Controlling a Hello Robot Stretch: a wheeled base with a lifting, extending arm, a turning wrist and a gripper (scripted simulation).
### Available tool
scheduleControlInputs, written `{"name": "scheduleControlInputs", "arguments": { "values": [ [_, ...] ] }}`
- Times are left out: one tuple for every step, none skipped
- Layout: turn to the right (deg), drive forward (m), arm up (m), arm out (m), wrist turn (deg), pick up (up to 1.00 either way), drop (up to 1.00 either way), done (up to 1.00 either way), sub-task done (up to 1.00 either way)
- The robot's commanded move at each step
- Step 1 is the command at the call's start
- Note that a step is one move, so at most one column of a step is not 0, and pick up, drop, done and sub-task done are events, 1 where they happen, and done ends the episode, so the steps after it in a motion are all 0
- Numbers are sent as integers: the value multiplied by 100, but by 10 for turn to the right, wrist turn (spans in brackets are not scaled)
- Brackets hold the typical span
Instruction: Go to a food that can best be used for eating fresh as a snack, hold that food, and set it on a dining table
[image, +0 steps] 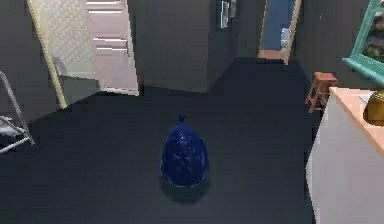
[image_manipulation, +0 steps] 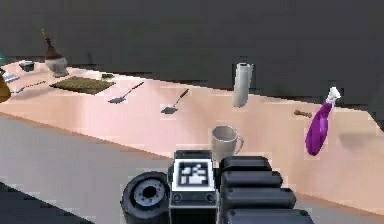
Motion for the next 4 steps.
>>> {"name": "scheduleControlInputs", "arguments": {
  "values": [
    [-270, 0, 0, 0, 0, 0, 0, 0, 0],
    [0, 100, 0, 0, 0, 0, 0, 0, 0],
    [0, 100, 0, 0, 0, 0, 0, 0, 0],
    [0, 100, 0, 0, 0, 0, 0, 0, 0]
  ]
}}
